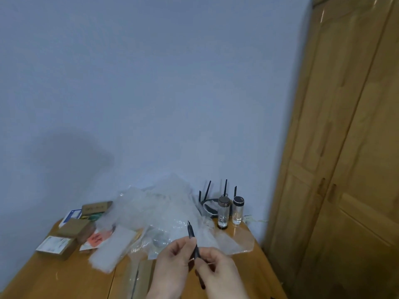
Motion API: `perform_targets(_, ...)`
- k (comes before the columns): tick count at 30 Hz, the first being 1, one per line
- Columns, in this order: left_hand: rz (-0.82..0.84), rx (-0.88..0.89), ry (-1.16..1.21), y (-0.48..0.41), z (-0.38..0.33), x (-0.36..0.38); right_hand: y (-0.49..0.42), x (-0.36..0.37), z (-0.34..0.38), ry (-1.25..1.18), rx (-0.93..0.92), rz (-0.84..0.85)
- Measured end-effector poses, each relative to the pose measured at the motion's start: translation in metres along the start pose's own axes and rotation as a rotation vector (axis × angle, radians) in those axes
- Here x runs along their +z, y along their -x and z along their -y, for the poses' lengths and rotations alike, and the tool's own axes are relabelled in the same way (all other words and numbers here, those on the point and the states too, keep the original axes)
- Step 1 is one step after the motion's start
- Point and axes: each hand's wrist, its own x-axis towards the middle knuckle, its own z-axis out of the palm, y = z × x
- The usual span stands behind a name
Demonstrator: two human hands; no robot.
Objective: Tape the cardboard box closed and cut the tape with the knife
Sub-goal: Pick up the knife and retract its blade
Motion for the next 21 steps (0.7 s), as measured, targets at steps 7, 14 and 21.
perform_targets(7,-0.020,-0.023,-0.019,-0.017,0.016,0.010,-0.013,-0.003,-0.017,0.053,0.057,-0.014)
perform_targets(14,0.028,-0.055,-0.073,-0.037,0.042,0.021,-0.019,-0.001,-0.034,0.141,0.155,-0.157)
perform_targets(21,-0.004,-0.102,-0.277,-0.045,0.095,0.016,-0.009,0.026,-0.069,0.112,0.264,-0.300)
